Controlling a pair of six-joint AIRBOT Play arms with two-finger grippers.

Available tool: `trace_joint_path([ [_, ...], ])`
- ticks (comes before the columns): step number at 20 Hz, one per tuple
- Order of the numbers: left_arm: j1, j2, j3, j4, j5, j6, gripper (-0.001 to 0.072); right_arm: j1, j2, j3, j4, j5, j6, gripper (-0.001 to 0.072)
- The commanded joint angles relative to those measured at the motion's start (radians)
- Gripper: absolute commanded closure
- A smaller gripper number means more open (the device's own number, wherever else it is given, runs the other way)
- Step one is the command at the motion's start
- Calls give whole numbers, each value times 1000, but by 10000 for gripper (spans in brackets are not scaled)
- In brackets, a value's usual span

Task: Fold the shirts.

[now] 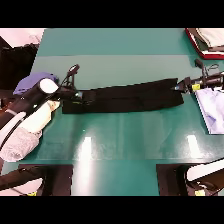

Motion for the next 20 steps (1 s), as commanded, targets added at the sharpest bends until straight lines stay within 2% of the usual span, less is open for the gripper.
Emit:
trace_joint_path([
  [1,-73,-176,209,-1,1,1,684,63,116,1,104,-1,64,693],
  [4,-127,-360,398,-1,-6,-3,684,159,189,10,172,-2,81,693],
  [9,-159,-559,550,-3,-24,-69,684,357,195,214,158,3,166,693],
  [15,-151,-570,556,29,-16,-77,684,536,141,456,-86,10,280,693],
  [20,-68,-528,562,57,-135,-77,685,627,44,594,-93,21,312,693],
])
